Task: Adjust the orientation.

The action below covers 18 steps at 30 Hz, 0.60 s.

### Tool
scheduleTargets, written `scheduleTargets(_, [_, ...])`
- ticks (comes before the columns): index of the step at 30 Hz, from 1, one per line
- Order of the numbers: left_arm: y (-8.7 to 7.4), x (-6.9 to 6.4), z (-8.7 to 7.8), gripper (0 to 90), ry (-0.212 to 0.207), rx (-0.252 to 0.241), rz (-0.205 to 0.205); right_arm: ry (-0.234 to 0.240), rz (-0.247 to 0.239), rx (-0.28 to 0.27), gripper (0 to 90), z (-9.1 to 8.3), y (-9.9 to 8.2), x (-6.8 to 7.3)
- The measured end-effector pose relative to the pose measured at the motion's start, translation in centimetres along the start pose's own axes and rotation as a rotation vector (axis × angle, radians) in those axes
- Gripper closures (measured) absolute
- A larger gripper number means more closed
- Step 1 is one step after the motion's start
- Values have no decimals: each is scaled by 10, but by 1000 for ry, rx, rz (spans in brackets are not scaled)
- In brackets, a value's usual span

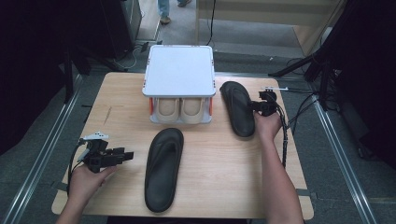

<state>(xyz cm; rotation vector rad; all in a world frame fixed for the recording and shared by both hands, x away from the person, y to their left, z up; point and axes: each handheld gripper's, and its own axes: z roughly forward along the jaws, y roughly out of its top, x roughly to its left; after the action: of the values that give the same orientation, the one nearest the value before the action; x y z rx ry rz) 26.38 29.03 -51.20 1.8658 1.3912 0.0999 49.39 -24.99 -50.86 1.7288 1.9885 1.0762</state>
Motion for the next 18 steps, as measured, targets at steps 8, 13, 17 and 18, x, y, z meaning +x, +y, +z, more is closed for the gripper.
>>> scheduleTargets(8, [3, 0, 2, 421, -14, 2, -2, 14, 36, -5, 774, -11, 2, -3])
scheduleTargets(13, [7, 0, 4, 405, -22, 5, 6, 25, 43, -20, 773, -24, -1, -3])
scheduleTargets(17, [11, -1, 8, 399, -32, 4, 17, 29, 37, -21, 773, -37, -6, -1])
scheduleTargets(18, [12, -1, 8, 398, -34, 3, 25, 32, 37, -20, 773, -40, -8, -1])
